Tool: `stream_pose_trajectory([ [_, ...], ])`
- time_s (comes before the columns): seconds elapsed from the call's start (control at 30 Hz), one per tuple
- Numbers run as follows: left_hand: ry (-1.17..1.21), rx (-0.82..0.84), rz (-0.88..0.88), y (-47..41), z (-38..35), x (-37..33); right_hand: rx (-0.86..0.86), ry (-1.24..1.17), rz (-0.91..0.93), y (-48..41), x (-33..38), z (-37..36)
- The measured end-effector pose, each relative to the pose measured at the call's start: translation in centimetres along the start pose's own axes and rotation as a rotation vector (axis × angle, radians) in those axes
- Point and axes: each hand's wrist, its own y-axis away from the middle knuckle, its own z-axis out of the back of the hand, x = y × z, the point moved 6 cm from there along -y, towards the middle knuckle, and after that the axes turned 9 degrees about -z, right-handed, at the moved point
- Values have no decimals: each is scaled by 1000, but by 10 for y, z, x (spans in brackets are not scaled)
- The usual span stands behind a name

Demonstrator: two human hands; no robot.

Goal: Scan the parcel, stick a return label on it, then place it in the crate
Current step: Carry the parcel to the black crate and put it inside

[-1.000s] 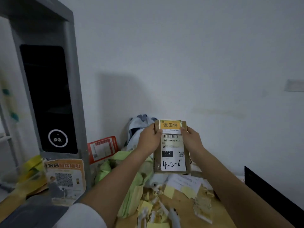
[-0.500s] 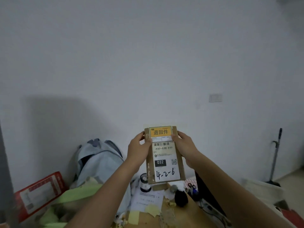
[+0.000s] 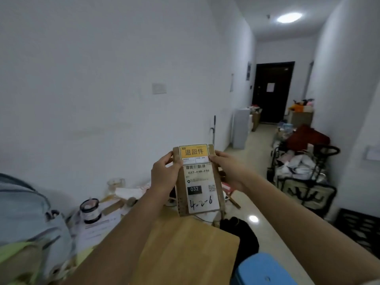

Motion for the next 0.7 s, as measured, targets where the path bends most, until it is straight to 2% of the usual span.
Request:
stream_pose_trajectory([
  [0.17,163,245,38,37,-104,-26,-156,-8,-33,83,-13,108],
  [0.37,331,567,46,113,-221,-75,-490,-69,-74,193,-37,218],
  [0.53,398,721,52,163,-284,-102,-687,-104,-117,266,-55,267],
  [0.7,460,806,76,205,-311,-122,-777,-162,-145,314,-67,295],
])
